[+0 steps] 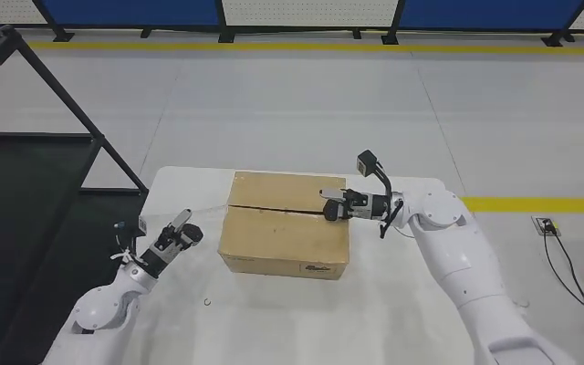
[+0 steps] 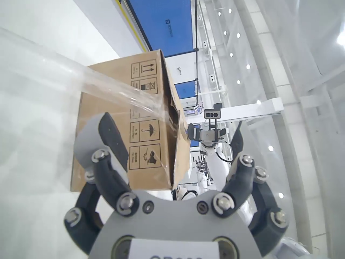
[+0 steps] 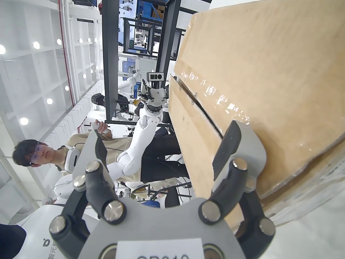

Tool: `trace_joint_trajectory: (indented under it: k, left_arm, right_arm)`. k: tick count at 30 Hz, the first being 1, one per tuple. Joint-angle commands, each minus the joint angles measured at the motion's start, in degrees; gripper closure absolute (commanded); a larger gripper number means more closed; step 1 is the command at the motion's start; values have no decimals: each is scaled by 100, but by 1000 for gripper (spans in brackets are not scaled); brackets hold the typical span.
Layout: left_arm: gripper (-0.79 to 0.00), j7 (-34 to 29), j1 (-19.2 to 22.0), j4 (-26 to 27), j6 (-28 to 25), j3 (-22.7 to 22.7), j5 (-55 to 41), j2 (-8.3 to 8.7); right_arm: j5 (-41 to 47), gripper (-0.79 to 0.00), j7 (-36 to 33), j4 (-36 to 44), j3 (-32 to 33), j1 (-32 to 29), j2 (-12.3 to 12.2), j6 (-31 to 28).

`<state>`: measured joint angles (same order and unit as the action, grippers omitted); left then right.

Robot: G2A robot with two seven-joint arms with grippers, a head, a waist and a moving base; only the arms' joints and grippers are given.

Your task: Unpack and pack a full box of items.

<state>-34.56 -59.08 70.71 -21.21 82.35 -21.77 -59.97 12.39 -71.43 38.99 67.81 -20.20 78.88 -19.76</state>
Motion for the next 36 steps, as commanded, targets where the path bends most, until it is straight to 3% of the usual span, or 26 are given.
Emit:
trace_joint_trajectory:
  k: [1,6,25,30,36]
  left_arm:
    - [-785,-15,91,-150,37,-84,-14,-23]
    - [-785,70,324,-473,124,-259,217,-64]
    - [-785,-37,320,-386,184,-420,-45,-134]
    - [-785,601,401,-393,650,-661,32,-227]
    - [-785,1187,748,-890,1047,-907,-393,-391]
  right_arm:
    - [19,-785,6,-51,-19,24,0,-22]
    - [93,-785,-8,-188,-47,72,-5,-70]
    - [241,-785,-86,-419,-210,245,-6,-134]
    - [275,-785,-104,-482,-270,295,6,-155]
    - [302,-785,-98,-527,-300,310,-1,-179]
